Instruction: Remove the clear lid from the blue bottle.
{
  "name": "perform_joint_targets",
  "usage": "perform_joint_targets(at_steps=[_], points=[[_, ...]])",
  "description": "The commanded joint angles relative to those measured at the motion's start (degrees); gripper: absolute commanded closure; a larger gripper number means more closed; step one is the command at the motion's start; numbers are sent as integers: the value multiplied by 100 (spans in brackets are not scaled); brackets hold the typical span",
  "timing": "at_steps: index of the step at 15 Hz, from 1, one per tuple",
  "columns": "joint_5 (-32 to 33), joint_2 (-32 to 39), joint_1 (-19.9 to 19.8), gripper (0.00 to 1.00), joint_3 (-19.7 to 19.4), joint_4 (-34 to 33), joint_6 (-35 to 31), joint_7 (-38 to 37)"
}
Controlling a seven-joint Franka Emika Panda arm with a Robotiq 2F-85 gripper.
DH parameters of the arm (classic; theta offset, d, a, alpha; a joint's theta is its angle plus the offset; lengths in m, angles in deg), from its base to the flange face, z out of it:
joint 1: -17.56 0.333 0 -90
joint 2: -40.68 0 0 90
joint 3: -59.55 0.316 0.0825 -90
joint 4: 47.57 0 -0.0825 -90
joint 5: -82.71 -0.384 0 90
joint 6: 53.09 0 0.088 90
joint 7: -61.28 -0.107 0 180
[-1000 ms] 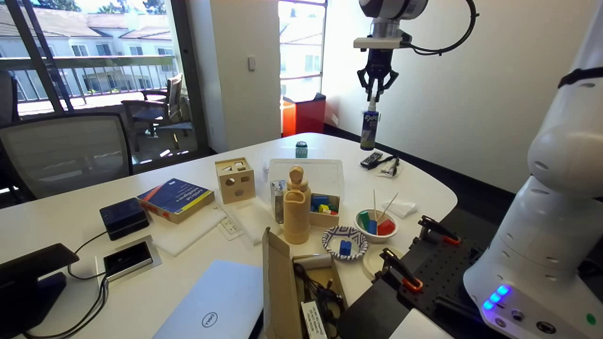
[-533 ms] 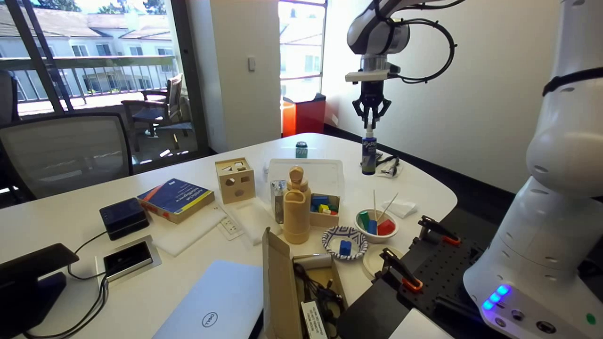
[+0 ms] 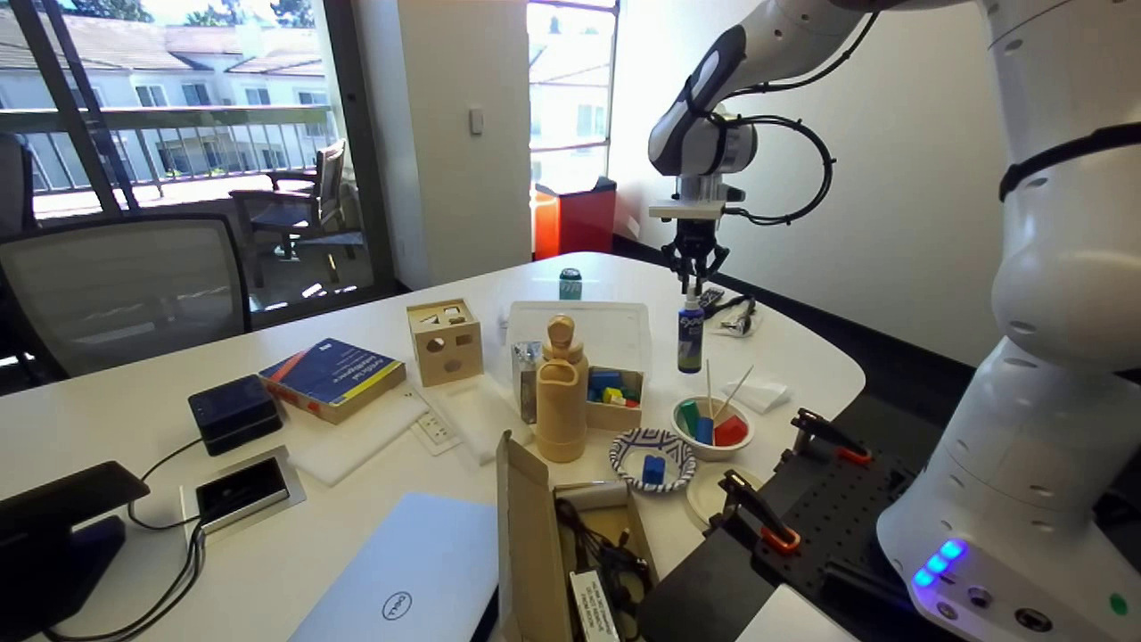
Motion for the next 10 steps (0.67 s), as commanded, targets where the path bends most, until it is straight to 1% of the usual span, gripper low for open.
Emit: perform_joint_targets(at_steps=[1,3,5,6,8,9,10], points=[[244,-24,177,94,-99,34,-395,-323],[137,-3,138,94,-58,118,-725,-352],[172,-19,154,94,-89,193,-922,-368],[-50,-44,-23,94,83,164,-757,6],[-416,-10,-222,94,247,100,-497,372],[-526,-20,-242,94,253,130,-522,443],[-496,-49,-169,94,178,201,-665,361]])
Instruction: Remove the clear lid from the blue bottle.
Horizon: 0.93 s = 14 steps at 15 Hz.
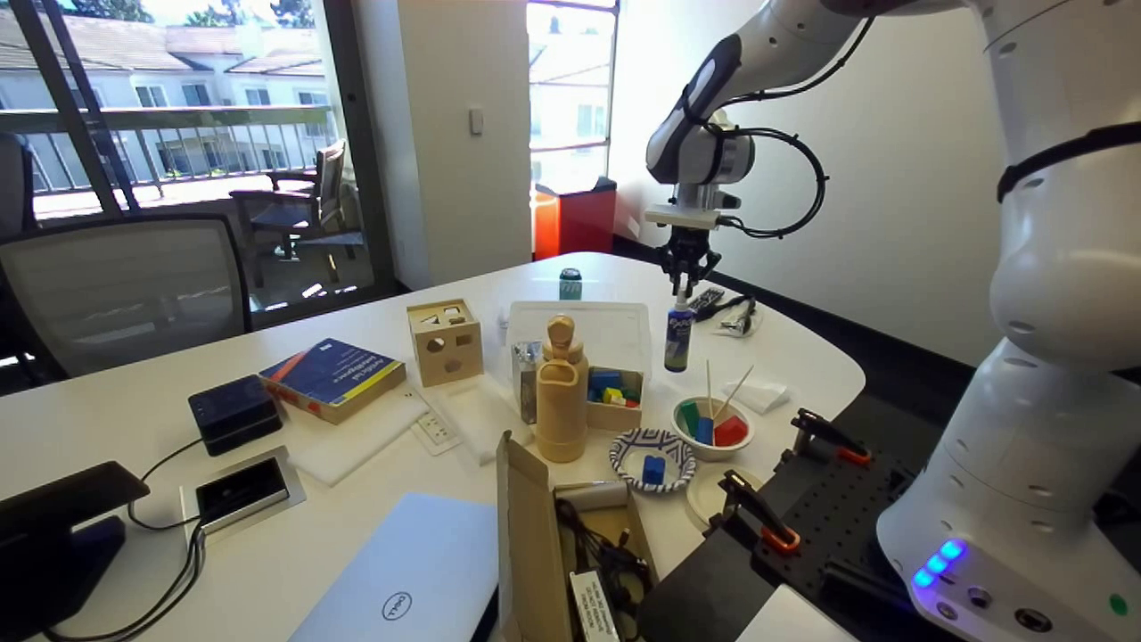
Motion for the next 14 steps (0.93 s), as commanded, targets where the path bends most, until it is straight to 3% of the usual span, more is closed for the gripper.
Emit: perform_joint_targets(at_steps=[1,3,8,14], points=[[-44,-148,27,94,-85,149,-166,3],[321,-170,280,94,-331,231,-541,-393],[777,-104,440,94,-470,117,-588,-815],[635,52,297,94,-329,59,-741,-686]])
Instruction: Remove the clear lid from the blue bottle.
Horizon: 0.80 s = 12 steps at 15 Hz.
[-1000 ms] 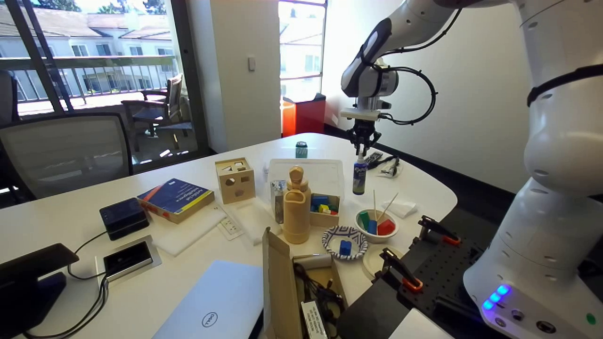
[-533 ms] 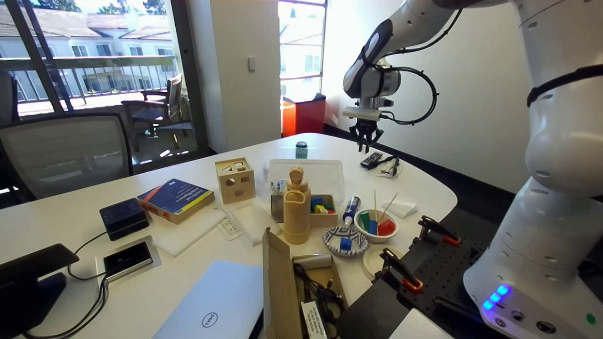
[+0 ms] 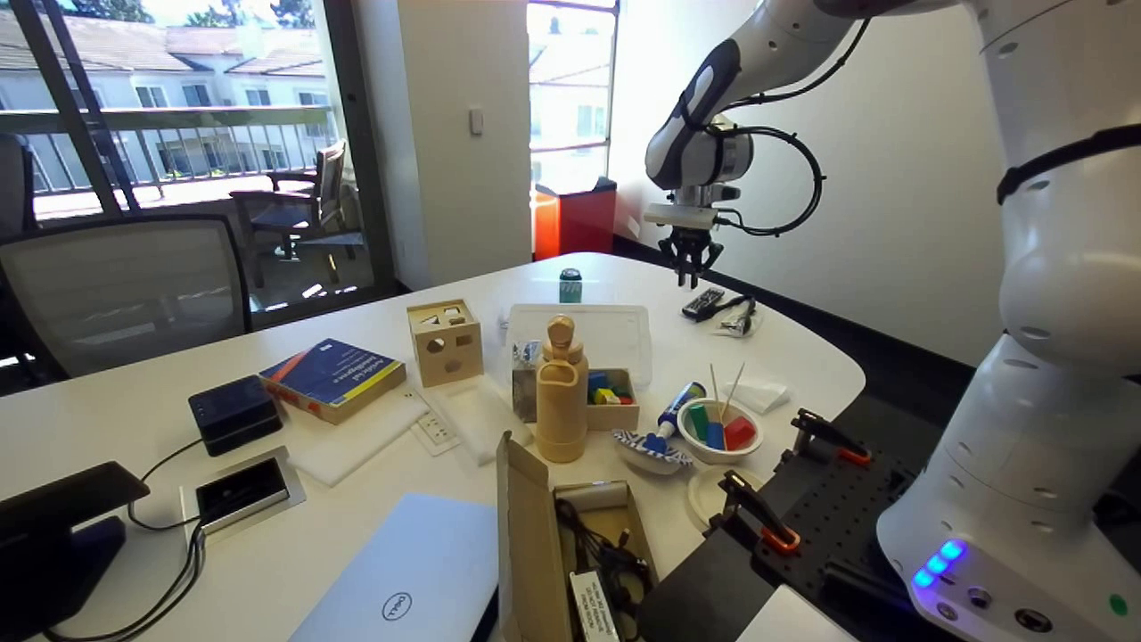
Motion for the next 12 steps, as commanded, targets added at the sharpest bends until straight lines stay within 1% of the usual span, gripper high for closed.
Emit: perform_joint_targets(at_steps=[1,4,7,9,12], points=[[-166,124,-156,94,111,17,-293,46],[-564,535,-421,94,293,-133,-690,293],[-1178,1084,-790,94,616,-356,-1143,672],[-1524,1483,-1020,94,799,-544,-1256,930],[-1903,2073,-1267,94,973,-895,-1211,1191]])
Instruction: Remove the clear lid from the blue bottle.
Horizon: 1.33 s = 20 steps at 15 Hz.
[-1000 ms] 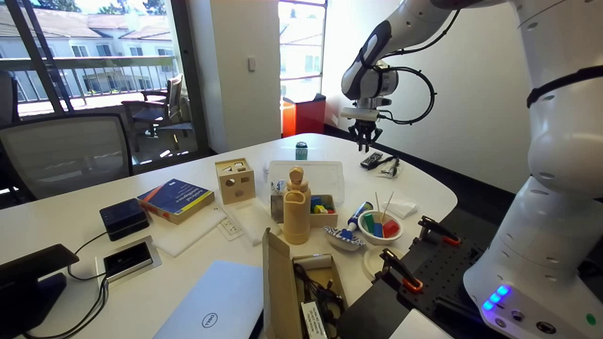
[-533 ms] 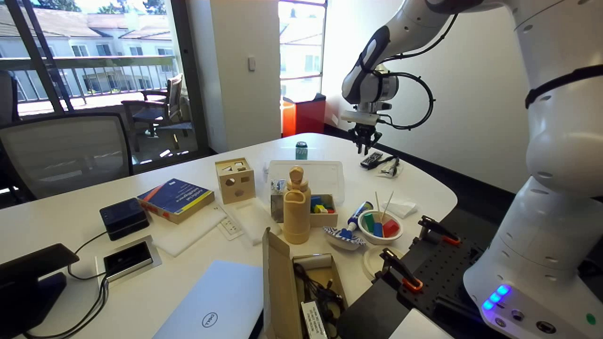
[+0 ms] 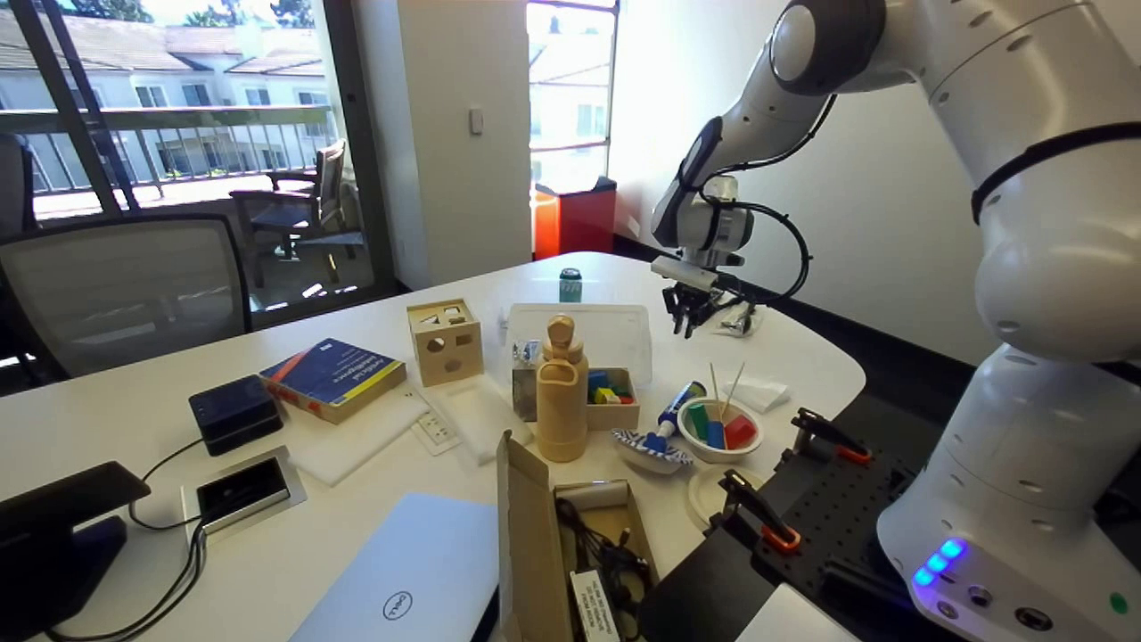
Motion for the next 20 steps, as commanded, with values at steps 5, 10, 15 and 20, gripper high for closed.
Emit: perform_joint_targets(at_steps=[5,10,15,20], points=[[-609,1164,-392,94,234,-1006,114,409],[-411,1196,-230,42,65,-1228,340,322],[-175,969,-19,5,-176,-1184,927,187],[-50,908,135,0,-369,-1187,1189,150]])
